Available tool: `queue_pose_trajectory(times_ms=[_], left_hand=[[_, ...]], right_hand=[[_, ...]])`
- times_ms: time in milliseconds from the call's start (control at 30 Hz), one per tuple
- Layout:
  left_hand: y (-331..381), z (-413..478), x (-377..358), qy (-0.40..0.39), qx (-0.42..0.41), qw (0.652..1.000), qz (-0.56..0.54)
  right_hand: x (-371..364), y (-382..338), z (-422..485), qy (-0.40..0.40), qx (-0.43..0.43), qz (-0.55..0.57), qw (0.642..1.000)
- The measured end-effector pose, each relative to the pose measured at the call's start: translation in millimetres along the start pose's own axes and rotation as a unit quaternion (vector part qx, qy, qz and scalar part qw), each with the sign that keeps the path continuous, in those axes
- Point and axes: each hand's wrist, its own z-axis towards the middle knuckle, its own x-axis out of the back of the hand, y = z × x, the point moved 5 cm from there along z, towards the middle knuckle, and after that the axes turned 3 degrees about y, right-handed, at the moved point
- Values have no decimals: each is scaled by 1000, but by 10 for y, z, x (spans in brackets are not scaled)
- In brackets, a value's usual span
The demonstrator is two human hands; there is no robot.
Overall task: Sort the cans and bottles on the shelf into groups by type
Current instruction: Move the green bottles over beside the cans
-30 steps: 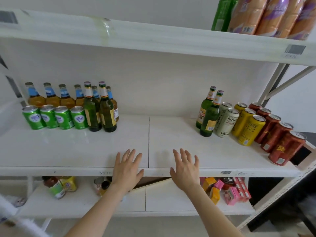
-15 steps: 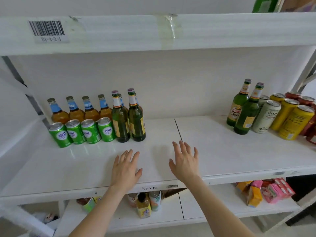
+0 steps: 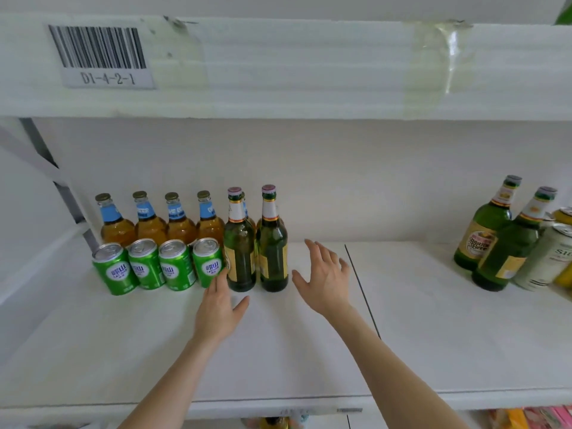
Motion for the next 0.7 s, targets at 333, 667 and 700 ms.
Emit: queue_pose_trajectory(times_ms=[333,667,700], left_hand=[[-57,558,-209,1,54,978,-201],[-117,690,-337,13,92,954,-285],[-119,684,-338,16,92,952,-291]], right_hand=[[-352,-357,576,-48,-78,337,937],[-597,-274,723,-94,-128,410,898],[-598,-273,715,-93,-129,418,895]])
